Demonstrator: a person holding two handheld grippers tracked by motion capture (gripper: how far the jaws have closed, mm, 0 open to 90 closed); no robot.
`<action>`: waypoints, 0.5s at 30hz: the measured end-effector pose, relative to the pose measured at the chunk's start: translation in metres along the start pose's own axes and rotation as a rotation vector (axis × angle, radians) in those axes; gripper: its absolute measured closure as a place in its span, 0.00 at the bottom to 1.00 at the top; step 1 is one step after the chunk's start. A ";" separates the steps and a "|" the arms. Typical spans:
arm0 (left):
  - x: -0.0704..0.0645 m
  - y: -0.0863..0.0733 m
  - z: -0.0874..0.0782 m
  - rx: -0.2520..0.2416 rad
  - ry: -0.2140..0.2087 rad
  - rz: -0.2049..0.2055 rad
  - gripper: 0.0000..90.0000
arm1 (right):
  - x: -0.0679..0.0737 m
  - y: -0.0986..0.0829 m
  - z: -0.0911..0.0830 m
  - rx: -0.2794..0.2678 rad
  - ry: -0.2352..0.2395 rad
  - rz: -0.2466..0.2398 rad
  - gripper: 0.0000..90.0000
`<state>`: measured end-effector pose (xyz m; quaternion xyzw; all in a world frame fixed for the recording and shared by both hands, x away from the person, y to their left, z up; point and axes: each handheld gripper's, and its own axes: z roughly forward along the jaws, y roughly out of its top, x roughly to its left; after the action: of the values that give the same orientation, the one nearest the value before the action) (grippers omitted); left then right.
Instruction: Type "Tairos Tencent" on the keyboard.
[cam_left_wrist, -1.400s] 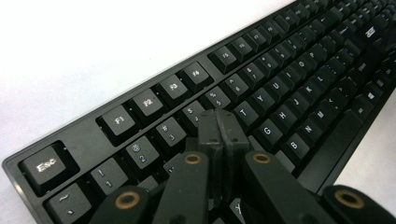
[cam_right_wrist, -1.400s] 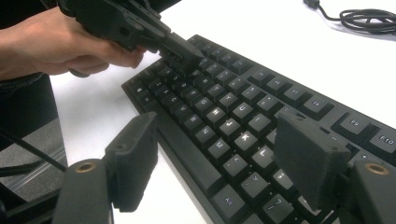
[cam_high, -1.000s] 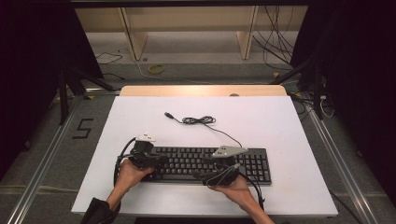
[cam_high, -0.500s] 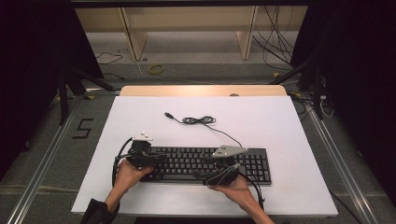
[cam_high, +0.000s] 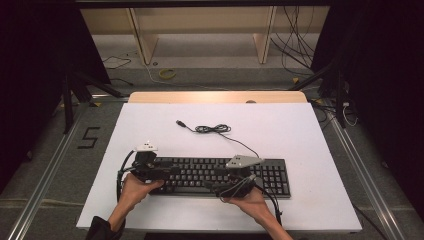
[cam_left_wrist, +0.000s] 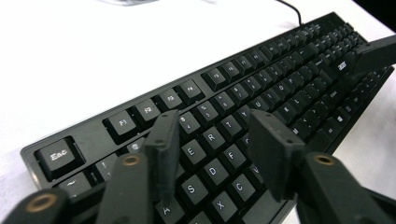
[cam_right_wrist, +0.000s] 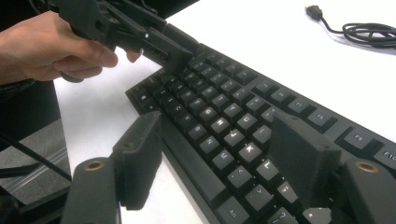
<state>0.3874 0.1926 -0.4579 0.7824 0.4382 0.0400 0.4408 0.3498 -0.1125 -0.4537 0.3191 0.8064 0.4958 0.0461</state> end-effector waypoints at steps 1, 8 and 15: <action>0.000 0.000 -0.001 -0.005 -0.001 -0.003 0.55 | 0.000 0.000 0.000 -0.001 0.001 -0.001 0.41; 0.000 -0.001 -0.005 -0.028 -0.009 -0.003 0.45 | 0.002 0.003 0.004 -0.004 0.006 -0.013 0.46; -0.002 -0.002 -0.006 -0.032 -0.012 0.005 0.44 | 0.004 0.005 0.006 -0.003 0.008 -0.016 0.47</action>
<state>0.3821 0.1953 -0.4546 0.7766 0.4326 0.0434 0.4558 0.3514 -0.1045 -0.4521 0.3104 0.8085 0.4977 0.0472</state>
